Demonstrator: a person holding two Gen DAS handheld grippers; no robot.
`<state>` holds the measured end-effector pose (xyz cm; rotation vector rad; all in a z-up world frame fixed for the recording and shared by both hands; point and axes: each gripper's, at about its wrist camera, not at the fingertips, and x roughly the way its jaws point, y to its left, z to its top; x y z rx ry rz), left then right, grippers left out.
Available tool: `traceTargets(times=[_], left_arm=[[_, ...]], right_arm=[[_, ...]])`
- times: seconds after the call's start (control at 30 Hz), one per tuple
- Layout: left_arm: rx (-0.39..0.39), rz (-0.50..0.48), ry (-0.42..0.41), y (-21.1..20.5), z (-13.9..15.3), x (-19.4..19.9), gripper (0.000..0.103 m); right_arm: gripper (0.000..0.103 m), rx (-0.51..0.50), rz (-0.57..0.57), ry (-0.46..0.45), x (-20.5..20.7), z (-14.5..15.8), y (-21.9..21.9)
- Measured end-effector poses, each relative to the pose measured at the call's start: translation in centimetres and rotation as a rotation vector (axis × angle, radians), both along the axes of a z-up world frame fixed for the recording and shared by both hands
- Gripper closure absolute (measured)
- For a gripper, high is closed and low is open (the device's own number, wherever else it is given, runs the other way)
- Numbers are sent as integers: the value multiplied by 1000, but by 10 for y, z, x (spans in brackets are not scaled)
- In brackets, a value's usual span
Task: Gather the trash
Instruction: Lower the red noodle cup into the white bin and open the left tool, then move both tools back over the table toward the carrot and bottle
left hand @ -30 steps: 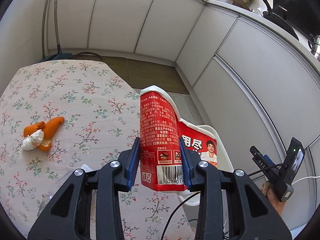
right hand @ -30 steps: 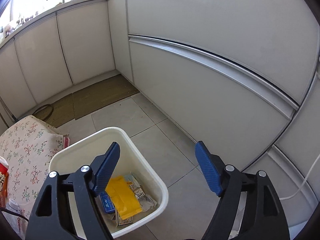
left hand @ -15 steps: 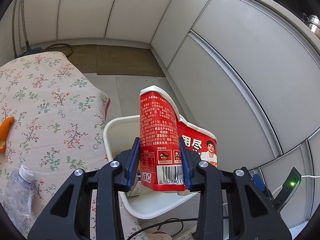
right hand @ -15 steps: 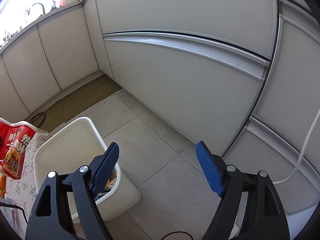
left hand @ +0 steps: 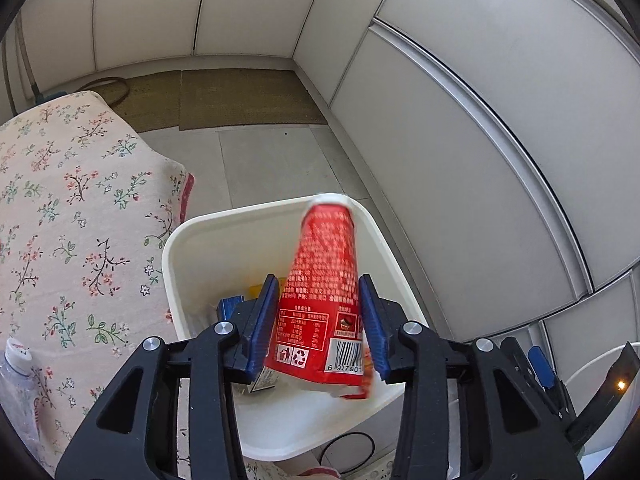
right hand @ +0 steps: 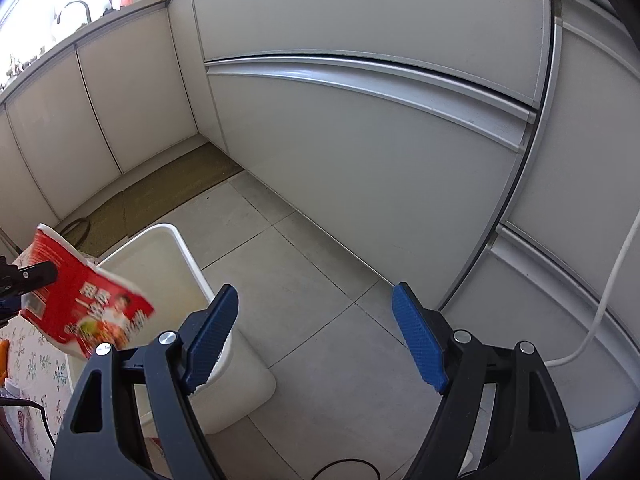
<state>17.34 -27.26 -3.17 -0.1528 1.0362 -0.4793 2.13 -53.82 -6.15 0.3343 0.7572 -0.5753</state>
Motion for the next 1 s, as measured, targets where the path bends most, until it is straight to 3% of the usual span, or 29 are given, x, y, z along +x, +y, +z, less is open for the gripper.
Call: traceTargets(times=[0.2, 0.43, 0.53, 1.0], left_arm=[[16, 4, -5, 4, -3, -3, 45], [52, 10, -18, 13, -3, -14, 43], [52, 12, -16, 20, -3, -18, 40], [26, 109, -16, 81, 8, -19, 35]], right_arm=[[25, 6, 15, -2, -2, 3, 2], [25, -7, 39, -12, 5, 8, 16], [20, -16, 48, -13, 9, 10, 23], [20, -66, 149, -11, 42, 28, 79]])
